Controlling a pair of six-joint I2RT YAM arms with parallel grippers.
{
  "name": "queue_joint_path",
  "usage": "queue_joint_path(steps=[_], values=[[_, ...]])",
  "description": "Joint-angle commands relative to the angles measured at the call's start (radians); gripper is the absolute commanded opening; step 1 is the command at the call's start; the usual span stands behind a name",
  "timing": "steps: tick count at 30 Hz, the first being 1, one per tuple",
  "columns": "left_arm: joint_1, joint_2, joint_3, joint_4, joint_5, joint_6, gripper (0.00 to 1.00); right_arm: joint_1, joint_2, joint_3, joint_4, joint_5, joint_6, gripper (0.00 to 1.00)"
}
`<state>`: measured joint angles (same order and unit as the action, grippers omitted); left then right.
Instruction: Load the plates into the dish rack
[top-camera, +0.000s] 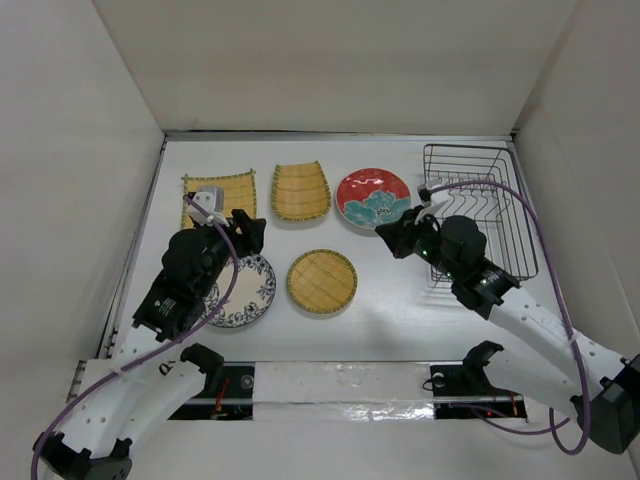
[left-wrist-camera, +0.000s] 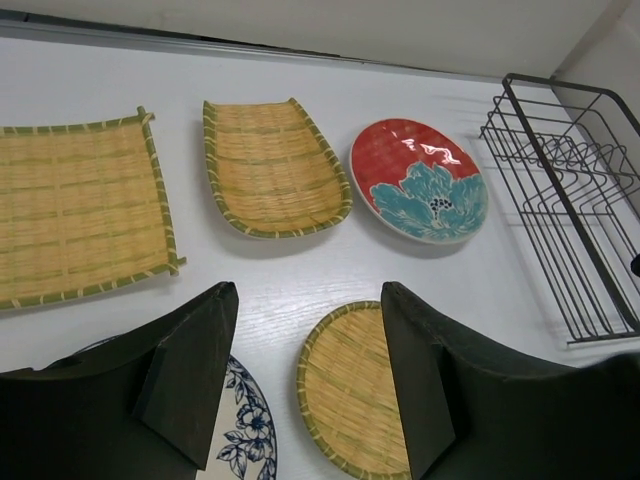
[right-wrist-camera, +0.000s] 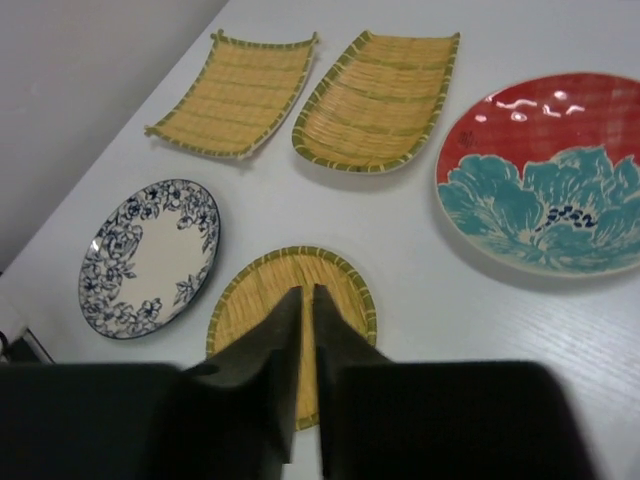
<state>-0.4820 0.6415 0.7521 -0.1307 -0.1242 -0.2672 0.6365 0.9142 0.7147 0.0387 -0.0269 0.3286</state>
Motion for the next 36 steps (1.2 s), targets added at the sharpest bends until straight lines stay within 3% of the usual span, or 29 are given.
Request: queue_joint_path(steps=[1,5,9,13,16,25,30,33,36], values=[[0.005,0.018,0.007,0.054,-0.023,-0.029,0.56,0.008,0.020,-0.029,0.141,-0.073,-0.017,0.03],[0.005,0.046,0.001,0.095,0.027,-0.067,0.50,0.017,0.054,-0.073,0.208,-0.123,0.016,0.00],[0.005,0.095,0.003,0.121,0.008,-0.130,0.32,0.017,0.051,-0.121,0.260,-0.127,0.036,0.00],[0.005,0.168,0.023,0.125,-0.012,-0.179,0.21,0.017,0.037,-0.161,0.282,-0.078,0.049,0.00],[0.005,0.254,0.070,0.112,-0.031,-0.196,0.00,0.017,0.038,-0.184,0.302,-0.064,0.059,0.00],[0.014,0.570,0.135,0.198,-0.046,-0.334,0.00,0.017,0.022,-0.185,0.297,-0.084,0.073,0.03],[0.014,0.721,0.162,0.256,-0.145,-0.356,0.36,0.017,0.012,-0.187,0.291,-0.088,0.076,0.08],[0.023,0.814,0.216,0.256,-0.219,-0.325,0.52,0.026,0.006,-0.189,0.291,-0.090,0.078,0.09],[0.058,0.924,0.283,0.249,-0.206,-0.305,0.54,0.026,-0.006,-0.189,0.282,-0.085,0.076,0.09]])
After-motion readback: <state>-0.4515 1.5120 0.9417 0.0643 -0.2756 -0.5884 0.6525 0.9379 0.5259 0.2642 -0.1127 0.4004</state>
